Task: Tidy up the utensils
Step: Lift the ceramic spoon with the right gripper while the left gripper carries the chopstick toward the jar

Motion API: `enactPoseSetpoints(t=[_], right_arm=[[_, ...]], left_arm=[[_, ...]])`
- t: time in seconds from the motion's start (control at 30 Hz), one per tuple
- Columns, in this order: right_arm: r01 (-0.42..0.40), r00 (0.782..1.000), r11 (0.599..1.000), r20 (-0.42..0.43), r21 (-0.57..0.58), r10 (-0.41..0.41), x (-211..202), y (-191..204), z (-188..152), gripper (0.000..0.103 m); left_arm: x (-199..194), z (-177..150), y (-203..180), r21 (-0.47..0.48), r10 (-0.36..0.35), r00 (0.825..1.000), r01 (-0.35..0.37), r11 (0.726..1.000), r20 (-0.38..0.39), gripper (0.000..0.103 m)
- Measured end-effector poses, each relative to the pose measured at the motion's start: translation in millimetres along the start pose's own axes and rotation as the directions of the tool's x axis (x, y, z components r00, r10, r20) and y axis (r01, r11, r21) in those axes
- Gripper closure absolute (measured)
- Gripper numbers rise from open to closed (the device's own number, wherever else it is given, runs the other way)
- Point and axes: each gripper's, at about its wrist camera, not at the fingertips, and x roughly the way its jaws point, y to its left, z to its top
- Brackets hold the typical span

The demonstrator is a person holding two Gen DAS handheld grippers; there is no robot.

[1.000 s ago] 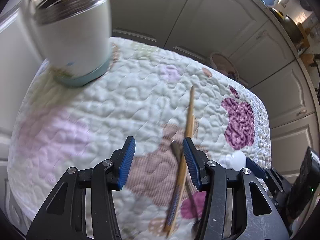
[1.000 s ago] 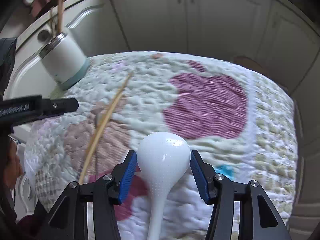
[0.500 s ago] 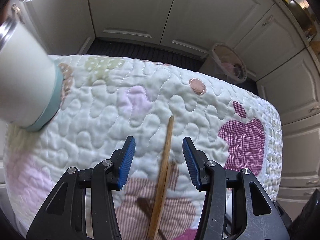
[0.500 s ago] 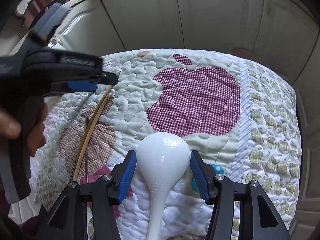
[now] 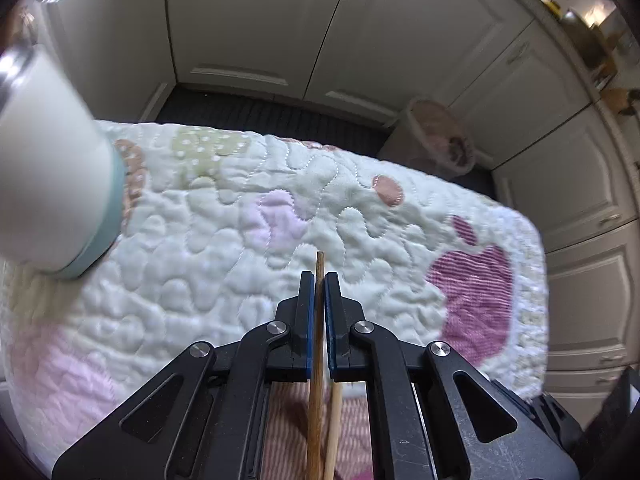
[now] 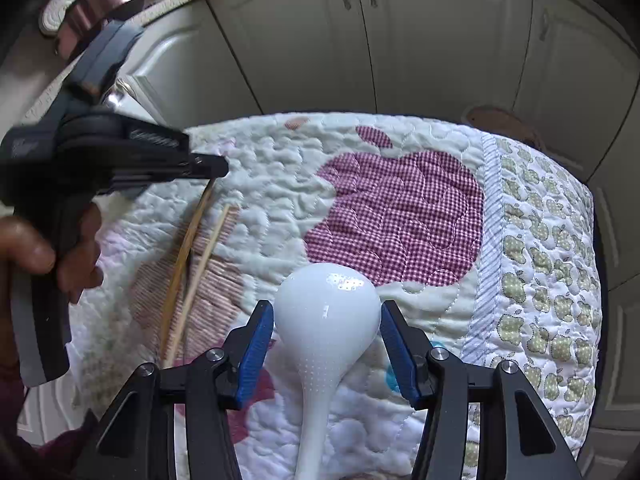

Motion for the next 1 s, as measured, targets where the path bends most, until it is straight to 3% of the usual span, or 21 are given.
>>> enactPoseSetpoints(t=[0.37, 1.0], right_arm=[[-0.147, 0.984, 0.989, 0.107, 0.031, 0.143, -48.2, 25.1, 14.5, 0.05], [-0.178, 0.963, 0.978, 0.186, -0.105, 0.195, -86.5, 93.3, 45.4, 0.05]], left_arm=[[-113.2, -29.8, 10.6, 0.049, -0.107, 0.984, 0.101, 0.994, 0.144, 0.1], [-235.4, -38.6, 42.8, 0.072, -0.138, 0.941, 0.121, 0.99, 0.309, 0.1]])
